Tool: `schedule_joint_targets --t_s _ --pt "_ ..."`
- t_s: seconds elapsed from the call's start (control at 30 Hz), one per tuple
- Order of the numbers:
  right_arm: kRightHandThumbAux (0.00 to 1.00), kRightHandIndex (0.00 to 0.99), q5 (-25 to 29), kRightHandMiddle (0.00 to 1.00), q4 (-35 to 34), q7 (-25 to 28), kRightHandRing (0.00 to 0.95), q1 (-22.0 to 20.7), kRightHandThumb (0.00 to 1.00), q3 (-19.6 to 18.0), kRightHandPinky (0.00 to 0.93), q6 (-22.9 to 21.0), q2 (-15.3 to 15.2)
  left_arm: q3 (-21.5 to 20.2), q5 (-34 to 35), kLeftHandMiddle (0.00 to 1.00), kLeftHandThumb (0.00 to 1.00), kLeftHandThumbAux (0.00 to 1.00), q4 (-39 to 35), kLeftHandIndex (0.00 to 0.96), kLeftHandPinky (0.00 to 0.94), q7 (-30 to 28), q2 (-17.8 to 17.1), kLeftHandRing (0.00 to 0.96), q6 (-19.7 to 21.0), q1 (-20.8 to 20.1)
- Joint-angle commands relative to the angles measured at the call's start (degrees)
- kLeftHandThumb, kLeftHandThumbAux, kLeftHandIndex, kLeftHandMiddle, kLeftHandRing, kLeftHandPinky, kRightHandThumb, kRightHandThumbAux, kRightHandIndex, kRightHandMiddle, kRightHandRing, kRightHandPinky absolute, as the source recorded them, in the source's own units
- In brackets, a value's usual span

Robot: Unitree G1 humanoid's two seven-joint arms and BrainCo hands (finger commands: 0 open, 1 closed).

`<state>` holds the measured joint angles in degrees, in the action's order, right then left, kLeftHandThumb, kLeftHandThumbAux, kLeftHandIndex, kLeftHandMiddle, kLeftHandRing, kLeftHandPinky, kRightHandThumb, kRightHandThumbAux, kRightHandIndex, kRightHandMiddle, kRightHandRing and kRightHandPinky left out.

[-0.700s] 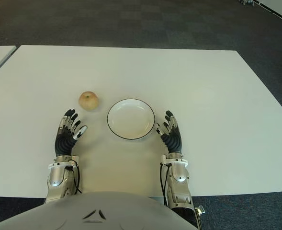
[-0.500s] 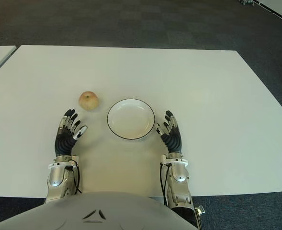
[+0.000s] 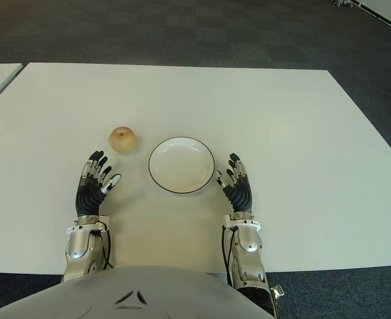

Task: Put the apples into the plate.

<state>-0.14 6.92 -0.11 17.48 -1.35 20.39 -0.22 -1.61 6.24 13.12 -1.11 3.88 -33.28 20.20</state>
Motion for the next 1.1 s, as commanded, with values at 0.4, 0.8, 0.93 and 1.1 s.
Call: schedule_joint_targets --t_s 0.4,0.8,0.93,1.1 --pt "0.747 0.0 -0.01 0.012 0.79 -0.06 0.013 -0.22 0.355 -0.24 0.082 0.02 -0.1 -0.08 -0.69 0.089 0.064 0.764 -0.07 0.111 0.126 0.49 0.88 0.085 -0.44 0.27" --pt "0.744 0.0 -0.13 0.013 1.34 -0.04 0.012 -0.63 0.366 -0.12 0.079 0.23 -0.07 -5.61 -2.29 0.07 0.135 0.746 0.73 0.085 0.13 4.86 -3.29 0.076 4.2 -5.58" --pt "0.738 0.0 -0.56 0.01 1.31 -0.23 0.009 -0.64 0.362 0.02 0.075 -0.18 -0.16 -6.69 -5.92 0.058 0.172 0.731 -0.42 0.059 0.112 8.19 -3.4 0.066 5.06 -6.75" --pt "0.735 0.001 -0.67 0.01 0.93 -0.35 0.009 -0.51 0.352 0.11 0.073 -0.94 -0.08 -7.07 -12.37 0.042 0.197 0.716 -0.4 0.033 0.08 13.9 -3.32 0.047 5.08 -7.32"
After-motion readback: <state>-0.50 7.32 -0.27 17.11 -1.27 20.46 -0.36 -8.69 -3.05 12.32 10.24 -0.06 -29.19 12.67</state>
